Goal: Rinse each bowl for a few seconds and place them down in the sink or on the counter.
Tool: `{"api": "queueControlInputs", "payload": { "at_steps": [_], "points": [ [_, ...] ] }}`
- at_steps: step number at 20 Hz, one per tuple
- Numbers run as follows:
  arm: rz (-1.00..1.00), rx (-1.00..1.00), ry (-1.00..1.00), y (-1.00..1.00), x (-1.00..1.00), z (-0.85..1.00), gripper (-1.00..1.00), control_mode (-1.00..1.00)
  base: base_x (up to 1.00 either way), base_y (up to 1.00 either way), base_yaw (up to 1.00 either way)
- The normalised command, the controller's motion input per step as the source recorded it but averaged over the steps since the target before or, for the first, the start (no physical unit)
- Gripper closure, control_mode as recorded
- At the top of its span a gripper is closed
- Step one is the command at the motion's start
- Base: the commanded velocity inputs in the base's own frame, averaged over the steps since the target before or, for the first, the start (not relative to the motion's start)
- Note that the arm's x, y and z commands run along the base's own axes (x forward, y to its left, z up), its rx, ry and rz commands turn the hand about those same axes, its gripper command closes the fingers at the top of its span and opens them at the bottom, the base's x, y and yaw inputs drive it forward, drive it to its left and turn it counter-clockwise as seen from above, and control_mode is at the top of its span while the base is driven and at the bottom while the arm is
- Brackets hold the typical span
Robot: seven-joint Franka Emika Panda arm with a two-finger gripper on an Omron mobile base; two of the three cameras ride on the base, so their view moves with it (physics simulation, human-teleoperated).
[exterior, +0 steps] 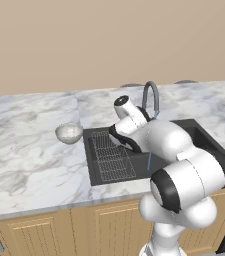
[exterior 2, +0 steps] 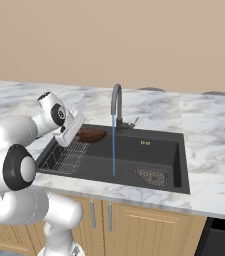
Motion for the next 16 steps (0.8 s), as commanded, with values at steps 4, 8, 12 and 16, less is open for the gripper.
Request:
{"api": "queueControlInputs", "payload": {
  "at_steps": [4,8,12,16],
  "points": [
    [-0.01,0.01,-0.04,-0.33,0.0,-0.03,1.0,-1.0,0.0,0.0,0.0],
    [-0.01,0.01,-0.03,-0.3,0.01,-0.05,1.0,-1.0,0.0,0.0,0.0],
    [0.0,0.0,0.0,-0.2,0.14,-0.04,1.0,-1.0,0.0,0.0,0.0],
    [0.0,0.0,0.0,-0.19,0.2,-0.05,1.0,-1.0,0.0,0.0,0.0]
  ]
}}
